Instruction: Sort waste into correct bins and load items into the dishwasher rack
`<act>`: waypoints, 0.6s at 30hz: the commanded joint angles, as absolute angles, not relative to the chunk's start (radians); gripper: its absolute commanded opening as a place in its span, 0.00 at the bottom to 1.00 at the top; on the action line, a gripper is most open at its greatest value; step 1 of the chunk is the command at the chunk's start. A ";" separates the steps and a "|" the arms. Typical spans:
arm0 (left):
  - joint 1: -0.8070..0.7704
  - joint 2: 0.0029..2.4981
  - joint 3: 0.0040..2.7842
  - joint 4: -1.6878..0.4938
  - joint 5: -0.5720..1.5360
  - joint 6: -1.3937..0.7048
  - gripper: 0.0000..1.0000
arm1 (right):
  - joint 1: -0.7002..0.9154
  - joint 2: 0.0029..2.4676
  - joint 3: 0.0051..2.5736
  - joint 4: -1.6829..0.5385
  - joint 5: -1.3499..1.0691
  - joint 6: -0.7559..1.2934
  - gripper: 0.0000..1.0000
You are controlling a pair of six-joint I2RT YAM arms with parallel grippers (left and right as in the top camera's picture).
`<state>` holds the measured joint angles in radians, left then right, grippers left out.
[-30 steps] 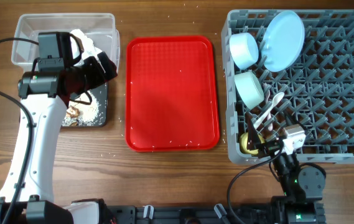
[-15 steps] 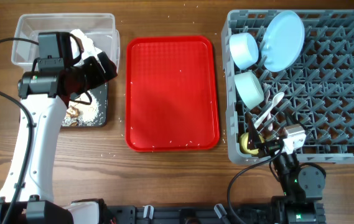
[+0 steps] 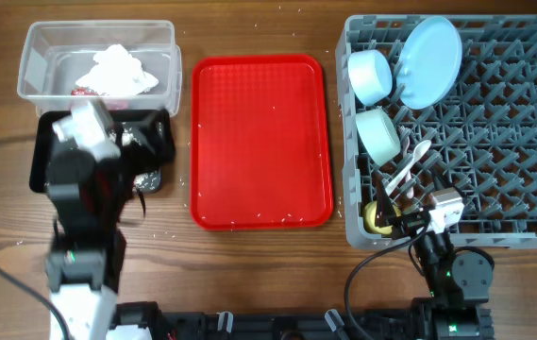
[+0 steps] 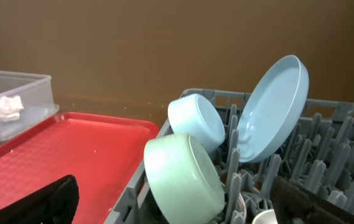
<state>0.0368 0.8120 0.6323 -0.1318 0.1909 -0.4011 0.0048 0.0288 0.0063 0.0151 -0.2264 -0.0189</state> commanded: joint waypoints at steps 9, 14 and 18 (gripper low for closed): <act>0.027 0.222 0.141 0.027 0.155 -0.300 1.00 | 0.001 0.029 0.005 0.018 -0.213 0.000 0.99; 0.023 0.122 0.054 0.027 0.136 -0.291 1.00 | 0.001 0.029 0.006 0.018 -0.213 0.000 1.00; 0.023 0.039 0.006 -0.009 0.137 -0.291 1.00 | 0.001 0.029 0.006 0.018 -0.213 0.000 1.00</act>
